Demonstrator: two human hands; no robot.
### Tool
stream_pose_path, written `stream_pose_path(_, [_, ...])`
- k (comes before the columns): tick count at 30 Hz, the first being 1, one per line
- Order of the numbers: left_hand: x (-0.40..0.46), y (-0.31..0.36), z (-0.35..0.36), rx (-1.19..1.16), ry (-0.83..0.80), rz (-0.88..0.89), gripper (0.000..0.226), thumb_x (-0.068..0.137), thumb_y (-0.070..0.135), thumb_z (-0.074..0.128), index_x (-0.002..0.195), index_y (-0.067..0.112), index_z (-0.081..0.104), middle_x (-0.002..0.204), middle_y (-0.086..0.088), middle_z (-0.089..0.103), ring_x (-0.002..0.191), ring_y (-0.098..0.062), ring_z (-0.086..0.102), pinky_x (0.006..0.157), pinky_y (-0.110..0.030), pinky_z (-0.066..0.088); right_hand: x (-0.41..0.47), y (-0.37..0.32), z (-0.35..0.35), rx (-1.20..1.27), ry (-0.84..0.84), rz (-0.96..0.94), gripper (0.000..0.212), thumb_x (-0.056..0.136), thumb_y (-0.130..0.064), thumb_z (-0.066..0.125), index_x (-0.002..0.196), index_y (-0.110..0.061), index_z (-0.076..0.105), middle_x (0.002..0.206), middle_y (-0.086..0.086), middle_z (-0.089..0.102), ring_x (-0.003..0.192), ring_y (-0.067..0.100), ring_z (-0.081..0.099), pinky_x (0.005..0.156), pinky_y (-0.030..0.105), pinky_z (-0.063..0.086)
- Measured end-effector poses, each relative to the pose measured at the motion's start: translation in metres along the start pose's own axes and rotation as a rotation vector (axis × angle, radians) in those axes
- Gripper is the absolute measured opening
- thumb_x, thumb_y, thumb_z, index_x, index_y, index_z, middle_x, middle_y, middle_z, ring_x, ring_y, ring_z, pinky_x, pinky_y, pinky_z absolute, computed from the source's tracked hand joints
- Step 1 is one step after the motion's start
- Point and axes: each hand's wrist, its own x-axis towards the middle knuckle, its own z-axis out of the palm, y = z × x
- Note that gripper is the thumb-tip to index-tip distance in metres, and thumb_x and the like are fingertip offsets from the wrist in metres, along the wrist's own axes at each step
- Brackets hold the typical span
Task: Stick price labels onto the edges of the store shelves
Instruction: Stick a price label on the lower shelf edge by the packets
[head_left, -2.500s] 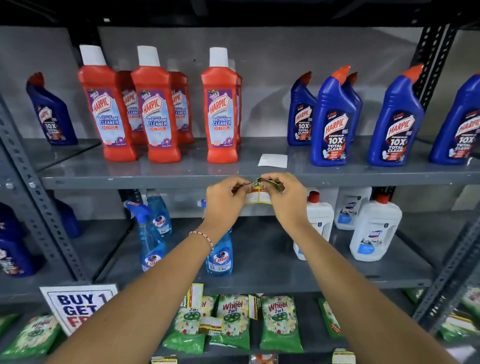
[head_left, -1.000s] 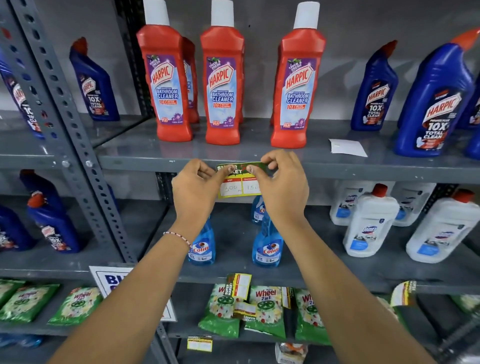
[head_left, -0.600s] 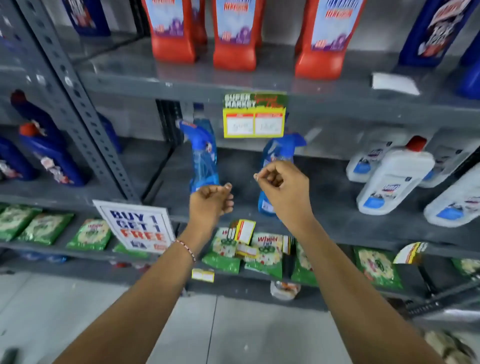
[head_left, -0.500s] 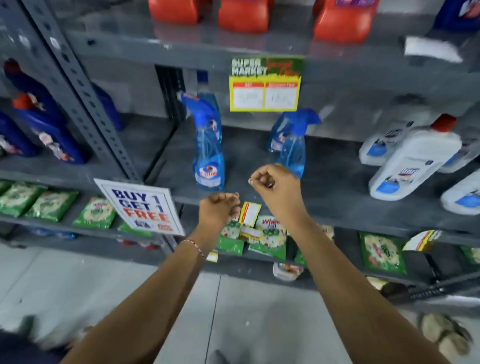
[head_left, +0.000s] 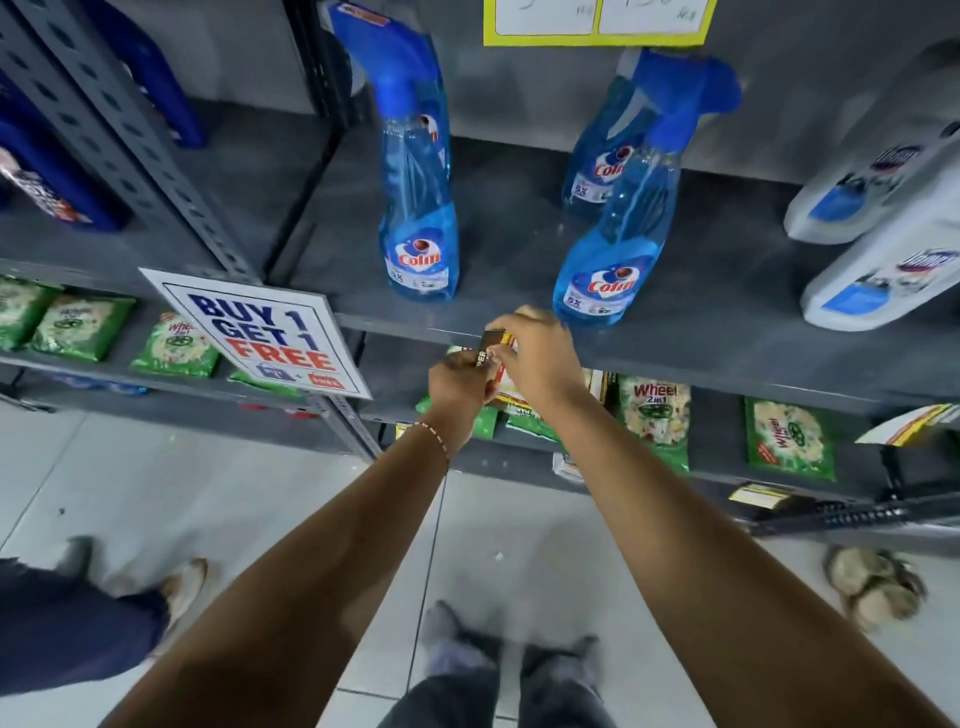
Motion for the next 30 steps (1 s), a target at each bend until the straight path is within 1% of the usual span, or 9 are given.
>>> stream_pose_path(3, [0.003,-0.001,-0.008,0.062,0.083,0.020,0.012,0.079,0.011,0.079,0.077,0.010,0.067,0.054,0.005,0.059,0.041,-0.004,0.045,0.046,-0.016,0.040,-0.002,0.004,0.004,0.077,0.053,-0.023,0.024,0.077,-0.003,0.073,0.098,-0.014,0.074,0.091,0.011,0.069,0.087,0.035,0.062,0.079,0.045,0.052])
stream_pose_path(6, [0.004,-0.004,-0.016,0.076,0.088,0.115,0.020,0.075,0.002,0.079,0.092,-0.006,0.072,0.069,-0.003,0.064,0.049,-0.001,0.053,0.055,-0.016,0.046,-0.011,0.007,0.012,0.072,0.129,-0.007,0.019,0.079,-0.005,0.070,0.095,-0.015,0.074,0.090,0.007,0.070,0.084,0.030,0.064,0.077,0.039,0.048])
stream_pose_path(9, [0.001,-0.005,-0.026,0.183,0.081,0.254,0.012,0.070,0.009,0.084,0.079,0.009,0.077,0.069,-0.005,0.070,0.060,-0.011,0.060,0.068,-0.026,0.053,-0.026,0.013,0.019,-0.006,0.209,0.076,0.009,0.082,-0.018,0.070,0.091,-0.020,0.070,0.086,0.002,0.073,0.081,0.028,0.065,0.078,0.038,0.038])
stream_pose_path(11, [-0.001,-0.002,-0.029,0.245,0.098,0.327,0.012,0.069,0.014,0.085,0.075,0.018,0.076,0.067,0.002,0.071,0.058,-0.007,0.062,0.064,-0.022,0.053,-0.035,0.017,0.023,-0.028,0.235,0.107,0.009,0.082,-0.025,0.069,0.090,-0.022,0.068,0.081,0.001,0.074,0.079,0.027,0.067,0.080,0.038,0.037])
stream_pose_path(14, [-0.003,0.005,-0.031,0.327,0.118,0.403,0.012,0.071,0.017,0.085,0.078,0.019,0.076,0.067,0.009,0.070,0.052,0.004,0.060,0.056,-0.009,0.048,-0.040,0.021,0.025,-0.017,0.232,0.108,0.012,0.083,-0.024,0.069,0.095,-0.025,0.066,0.082,0.001,0.075,0.082,0.026,0.069,0.081,0.036,0.039])
stream_pose_path(17, [-0.004,0.008,-0.029,0.359,0.147,0.420,0.012,0.074,0.018,0.083,0.083,0.016,0.076,0.068,0.011,0.068,0.051,0.006,0.061,0.049,-0.004,0.043,-0.039,0.022,0.024,0.004,0.238,0.098,0.009,0.087,-0.025,0.069,0.095,-0.021,0.069,0.081,0.006,0.076,0.075,0.031,0.069,0.067,0.035,0.050])
stream_pose_path(23, [0.000,0.009,-0.025,0.392,0.204,0.444,0.013,0.074,0.022,0.082,0.082,0.014,0.075,0.067,0.011,0.068,0.055,-0.001,0.061,0.048,-0.005,0.044,-0.034,0.023,0.025,-0.006,0.220,0.103,0.013,0.089,-0.026,0.067,0.095,-0.014,0.069,0.080,0.009,0.076,0.072,0.031,0.069,0.060,0.031,0.049])
stream_pose_path(27, [0.003,0.007,-0.021,0.383,0.232,0.440,0.017,0.072,0.027,0.084,0.079,0.015,0.074,0.069,0.008,0.070,0.061,-0.007,0.065,0.056,-0.019,0.050,-0.033,0.020,0.025,-0.039,0.211,0.105,0.023,0.090,-0.032,0.067,0.092,-0.010,0.060,0.069,0.011,0.071,0.060,0.031,0.067,0.051,0.029,0.046])
stream_pose_path(30, [0.004,0.006,-0.022,0.395,0.285,0.422,0.028,0.070,0.030,0.085,0.079,0.011,0.067,0.068,0.007,0.066,0.058,-0.005,0.057,0.049,-0.012,0.041,-0.033,0.021,0.020,-0.054,0.206,0.174,0.034,0.090,-0.041,0.065,0.092,-0.011,0.049,0.066,0.008,0.067,0.056,0.027,0.065,0.045,0.027,0.042])
